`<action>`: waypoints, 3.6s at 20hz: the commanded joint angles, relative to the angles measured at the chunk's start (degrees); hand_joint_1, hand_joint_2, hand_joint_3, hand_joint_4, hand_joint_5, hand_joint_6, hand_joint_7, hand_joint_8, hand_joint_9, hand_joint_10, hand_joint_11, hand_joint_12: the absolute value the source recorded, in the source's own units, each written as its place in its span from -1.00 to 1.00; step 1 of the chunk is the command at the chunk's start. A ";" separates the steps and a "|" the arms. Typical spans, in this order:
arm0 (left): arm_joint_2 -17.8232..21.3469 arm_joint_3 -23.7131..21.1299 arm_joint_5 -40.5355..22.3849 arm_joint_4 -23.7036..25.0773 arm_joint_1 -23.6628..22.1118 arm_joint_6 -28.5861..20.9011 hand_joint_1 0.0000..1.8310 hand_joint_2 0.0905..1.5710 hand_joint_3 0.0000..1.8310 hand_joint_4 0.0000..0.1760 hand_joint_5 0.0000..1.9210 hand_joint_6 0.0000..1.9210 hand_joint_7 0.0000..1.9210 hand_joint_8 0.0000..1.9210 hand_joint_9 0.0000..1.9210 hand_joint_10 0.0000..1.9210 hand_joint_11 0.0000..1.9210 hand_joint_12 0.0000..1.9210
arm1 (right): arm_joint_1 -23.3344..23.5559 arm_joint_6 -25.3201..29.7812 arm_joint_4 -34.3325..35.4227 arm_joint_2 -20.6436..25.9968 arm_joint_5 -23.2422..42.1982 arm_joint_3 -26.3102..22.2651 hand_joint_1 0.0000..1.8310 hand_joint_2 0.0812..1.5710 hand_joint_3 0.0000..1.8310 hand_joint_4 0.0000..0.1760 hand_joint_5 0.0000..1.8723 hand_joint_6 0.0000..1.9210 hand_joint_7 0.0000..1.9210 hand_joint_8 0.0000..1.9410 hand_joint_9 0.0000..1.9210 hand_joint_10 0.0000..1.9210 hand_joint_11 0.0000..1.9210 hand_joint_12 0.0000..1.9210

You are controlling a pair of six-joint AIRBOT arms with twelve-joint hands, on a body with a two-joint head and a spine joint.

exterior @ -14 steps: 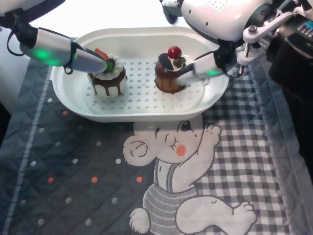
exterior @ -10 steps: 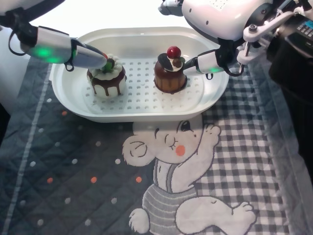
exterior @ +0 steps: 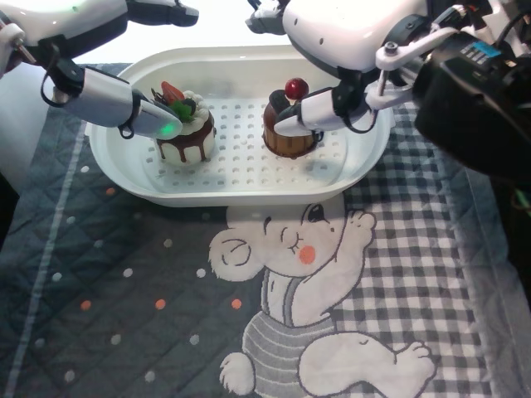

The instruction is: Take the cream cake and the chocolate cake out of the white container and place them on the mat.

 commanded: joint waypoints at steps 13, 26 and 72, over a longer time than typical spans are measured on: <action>-5.42 5.54 -1.28 -3.56 1.93 0.09 0.00 0.10 -0.99 -1.00 -0.63 -1.00 -0.66 -1.00 -0.62 -0.93 -1.00 0.35 | 1.08 -0.33 4.29 -4.38 -0.55 5.84 -0.06 0.05 -0.99 -1.00 -0.39 -0.98 -0.40 -0.98 -0.39 -0.94 -0.89 0.30; -7.97 8.92 0.61 -5.99 2.94 0.07 -0.01 0.36 -0.99 -1.00 -0.39 -0.96 -0.29 -0.95 -0.26 -0.81 -0.73 0.45 | 1.07 -0.33 5.12 -5.89 -2.21 7.34 0.02 0.25 -0.99 -1.00 0.10 -0.95 0.17 -0.91 -0.12 -0.08 -0.45 0.70; 17.73 -20.92 -49.19 8.01 20.02 -18.27 0.30 0.48 -1.00 -1.00 -0.19 0.25 -0.04 0.21 0.15 -0.43 -0.06 0.25 | -12.49 -0.29 -8.86 21.24 42.29 -26.82 0.40 0.37 -1.00 -1.00 0.11 -0.23 0.09 0.19 -0.22 0.61 -0.53 0.91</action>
